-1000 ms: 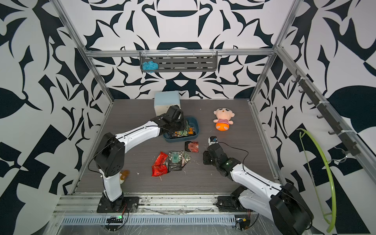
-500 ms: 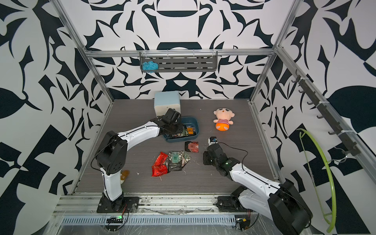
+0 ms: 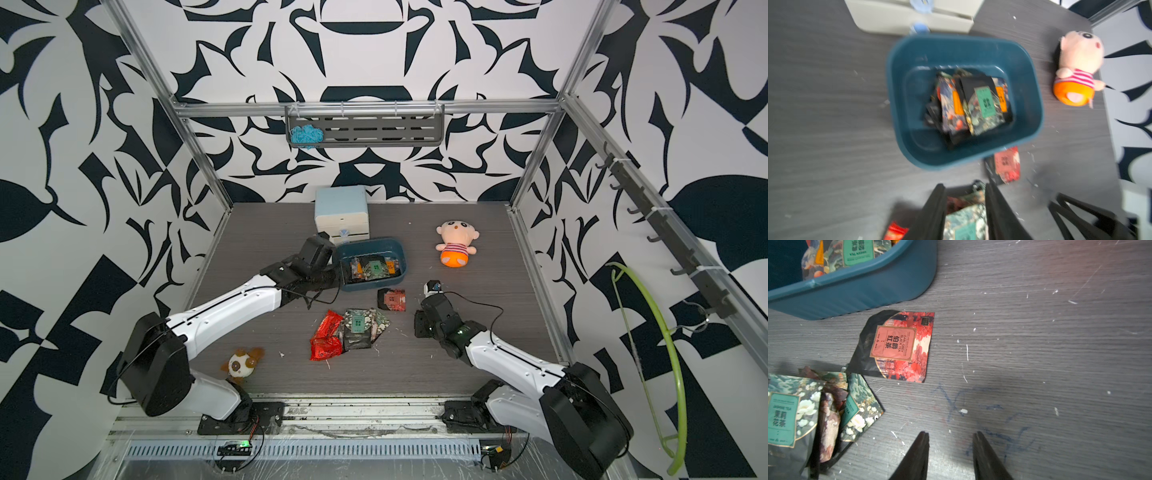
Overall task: Put the tea bags into the storage box
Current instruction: Pick up the tea bag from the center of the board.
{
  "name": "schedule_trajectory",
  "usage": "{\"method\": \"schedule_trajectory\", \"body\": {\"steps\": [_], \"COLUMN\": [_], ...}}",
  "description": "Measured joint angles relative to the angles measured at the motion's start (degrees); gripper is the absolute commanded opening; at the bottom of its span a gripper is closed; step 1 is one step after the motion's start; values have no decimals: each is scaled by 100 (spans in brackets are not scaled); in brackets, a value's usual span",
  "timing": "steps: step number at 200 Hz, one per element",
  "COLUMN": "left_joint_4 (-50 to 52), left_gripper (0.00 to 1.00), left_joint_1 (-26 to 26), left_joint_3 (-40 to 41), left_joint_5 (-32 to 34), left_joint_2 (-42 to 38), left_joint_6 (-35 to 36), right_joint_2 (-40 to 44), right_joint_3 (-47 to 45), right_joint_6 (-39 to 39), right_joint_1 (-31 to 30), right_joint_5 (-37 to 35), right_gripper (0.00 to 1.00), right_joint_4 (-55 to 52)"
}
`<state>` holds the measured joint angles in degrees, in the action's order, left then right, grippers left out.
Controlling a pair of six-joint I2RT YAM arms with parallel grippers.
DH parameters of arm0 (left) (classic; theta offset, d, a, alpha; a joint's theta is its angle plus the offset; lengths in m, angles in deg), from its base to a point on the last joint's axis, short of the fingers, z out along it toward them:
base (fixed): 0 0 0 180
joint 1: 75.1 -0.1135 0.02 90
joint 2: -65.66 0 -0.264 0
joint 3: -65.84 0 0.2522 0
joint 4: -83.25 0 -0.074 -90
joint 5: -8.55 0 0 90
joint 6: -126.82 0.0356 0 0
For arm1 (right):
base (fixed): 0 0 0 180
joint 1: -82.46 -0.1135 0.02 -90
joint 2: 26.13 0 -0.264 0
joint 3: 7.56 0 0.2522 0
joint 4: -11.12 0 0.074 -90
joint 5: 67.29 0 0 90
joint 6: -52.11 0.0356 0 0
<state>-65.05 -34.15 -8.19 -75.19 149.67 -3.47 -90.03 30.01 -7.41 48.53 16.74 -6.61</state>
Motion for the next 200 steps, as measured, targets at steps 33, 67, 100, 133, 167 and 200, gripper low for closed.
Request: {"method": "schedule_trajectory", "body": {"steps": [33,67,100,133,167,200], "left_joint_4": [-273,-778,-1115,-1165,-1180,-1305], "left_gripper": [35,35,35,32,32,32], "left_joint_1": [758,1305,1329,1329,1307,1226], "left_joint_3": [393,551,496,264,-127,-431], "left_joint_5": [-236,-365,-398,-393,-326,-306], "left_joint_2": [-81,96,756,1390,1759,2144], "left_joint_6": [-243,-546,-785,-879,-909,-953], "right_joint_2": [-219,-476,-868,-1325,-1676,-1941], "right_joint_3": [33,190,584,852,975,977], "right_joint_6": [116,345,437,365,225,142], "right_joint_1": [334,1113,1316,1322,1322,1322], "right_joint_5": [389,1060,1456,1587,1714,1899], "right_gripper": [39,39,36,35,35,33], "right_joint_4": [52,142,291,592,675,769]}}
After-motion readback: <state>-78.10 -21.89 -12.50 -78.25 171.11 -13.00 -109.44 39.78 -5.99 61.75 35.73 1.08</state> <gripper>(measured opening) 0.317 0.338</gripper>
